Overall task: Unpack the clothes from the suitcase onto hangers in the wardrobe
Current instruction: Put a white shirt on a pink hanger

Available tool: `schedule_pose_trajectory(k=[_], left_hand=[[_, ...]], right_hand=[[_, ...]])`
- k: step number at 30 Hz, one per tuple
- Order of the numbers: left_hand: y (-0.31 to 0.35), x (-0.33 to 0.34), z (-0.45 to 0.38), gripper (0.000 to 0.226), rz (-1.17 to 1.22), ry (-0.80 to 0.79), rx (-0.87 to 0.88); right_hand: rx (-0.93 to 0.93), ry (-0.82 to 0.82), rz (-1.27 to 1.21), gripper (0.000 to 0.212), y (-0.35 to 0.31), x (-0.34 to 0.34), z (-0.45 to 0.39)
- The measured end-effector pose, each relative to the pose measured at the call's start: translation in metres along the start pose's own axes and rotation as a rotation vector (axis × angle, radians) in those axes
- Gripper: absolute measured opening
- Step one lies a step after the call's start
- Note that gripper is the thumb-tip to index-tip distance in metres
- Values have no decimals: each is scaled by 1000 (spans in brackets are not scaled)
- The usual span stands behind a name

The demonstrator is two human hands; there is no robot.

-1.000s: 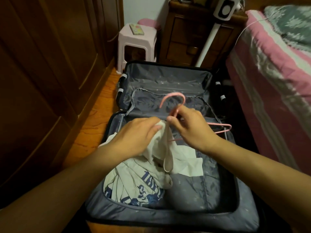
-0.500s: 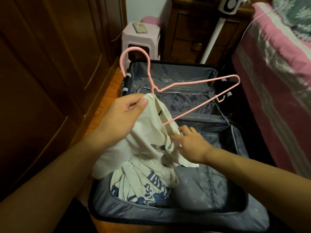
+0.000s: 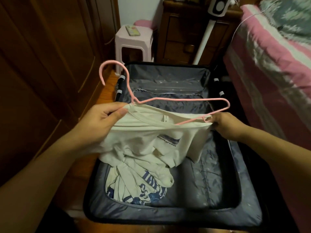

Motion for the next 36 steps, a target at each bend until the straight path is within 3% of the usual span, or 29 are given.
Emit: schedule_pose_trajectory(k=[5,8,12,14,17,19,21,23,28,32,36], left_hand=[[-33,-13,5,24,-46,57,-45],[-57,-33,11,26,-401,68,-67],[-64,-14,10,37,-751,-75,13],[-58,-2,7,41,-719,-89,51],[-35,0,-4,25,-501,40,108],[-19,3,-14,21,-374,103,143],[-9,11,-20,20,-347,112,147],[-4,21,-23,21,-365,82,152],[14,17,-14,19,-481,180,198],[38,-22,17,22,-523,408,-52],[145,-43,-4,29,-591,423,-127]], right_hand=[[69,-37,-148,44,2,-7,5],[23,48,-48,50,-4,-27,7],[-54,306,21,33,-33,-70,-1],[-99,362,-134,39,-58,-97,-10],[-106,102,-388,61,-83,-100,-18],[-82,-115,-250,54,-85,-73,-17],[-115,-169,27,37,-84,-50,-17],[-171,-46,113,30,-88,-44,-27],[-273,258,30,38,-95,-65,-41],[-155,309,-3,36,-71,-114,-32],[-120,311,-60,32,-46,-221,-22]])
Point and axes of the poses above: each hand's wrist, its own z-axis away from the middle knuckle, its own x-axis out of the palm, y = z × x, the point moved 6 cm from there along -z, towards the middle knuckle, and after that the axes turned 14 degrees about z, right-handed, at the moved point
